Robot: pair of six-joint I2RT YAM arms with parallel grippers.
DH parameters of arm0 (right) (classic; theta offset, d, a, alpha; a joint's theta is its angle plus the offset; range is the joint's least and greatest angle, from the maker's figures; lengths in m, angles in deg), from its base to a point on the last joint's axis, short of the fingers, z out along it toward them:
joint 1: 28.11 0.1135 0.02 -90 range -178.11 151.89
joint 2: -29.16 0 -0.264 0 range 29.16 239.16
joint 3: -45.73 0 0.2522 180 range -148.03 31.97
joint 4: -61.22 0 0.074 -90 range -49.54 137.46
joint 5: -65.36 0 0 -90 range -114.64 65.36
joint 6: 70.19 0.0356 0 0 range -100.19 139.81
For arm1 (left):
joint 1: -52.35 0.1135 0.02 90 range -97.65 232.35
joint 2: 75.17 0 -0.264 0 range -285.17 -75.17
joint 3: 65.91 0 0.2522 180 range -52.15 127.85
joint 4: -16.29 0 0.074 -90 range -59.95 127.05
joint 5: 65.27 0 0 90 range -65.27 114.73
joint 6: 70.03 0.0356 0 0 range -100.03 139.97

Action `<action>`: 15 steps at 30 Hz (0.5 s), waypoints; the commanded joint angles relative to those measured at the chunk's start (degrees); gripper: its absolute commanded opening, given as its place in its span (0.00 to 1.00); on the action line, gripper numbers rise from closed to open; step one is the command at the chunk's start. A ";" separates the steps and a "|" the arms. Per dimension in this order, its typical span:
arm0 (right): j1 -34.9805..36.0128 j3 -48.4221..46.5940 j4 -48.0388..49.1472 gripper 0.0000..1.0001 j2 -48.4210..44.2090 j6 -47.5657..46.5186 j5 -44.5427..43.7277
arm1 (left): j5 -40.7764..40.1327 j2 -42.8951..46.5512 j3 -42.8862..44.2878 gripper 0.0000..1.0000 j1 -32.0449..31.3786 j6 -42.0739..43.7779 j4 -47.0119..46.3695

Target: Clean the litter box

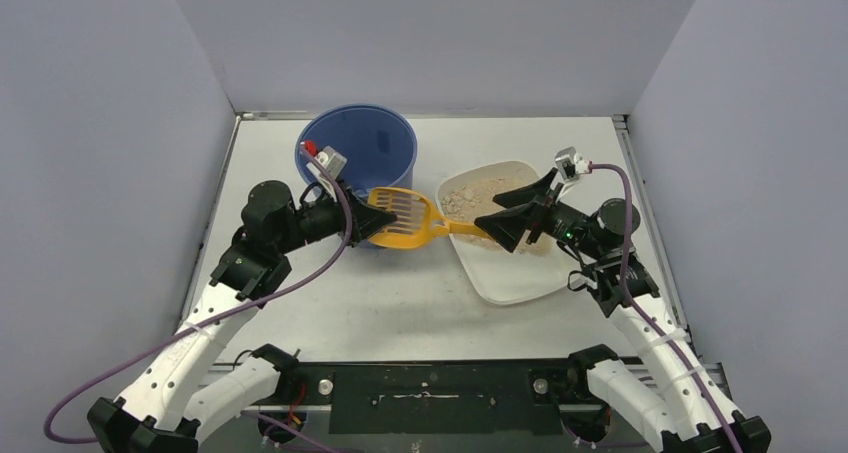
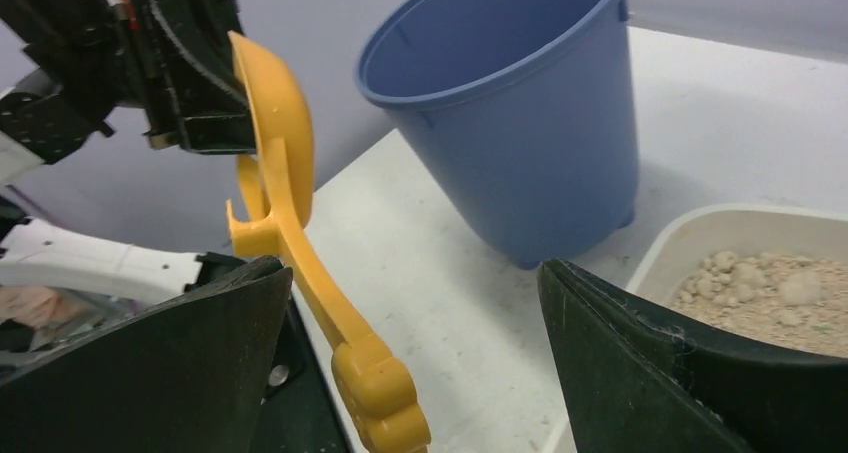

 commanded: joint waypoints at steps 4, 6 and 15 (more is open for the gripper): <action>-1.82 7.08 24.79 0.99 -2.60 18.96 14.46 | 10.29 -1.12 -1.80 0.00 2.65 -6.90 -16.67; -1.83 8.35 27.07 0.98 -2.96 20.60 15.87 | 12.20 -1.41 -2.34 0.00 3.14 -8.96 -19.34; -1.79 11.77 37.42 0.96 -3.71 27.91 18.31 | 14.02 -2.69 -3.44 0.00 3.38 -11.98 -22.65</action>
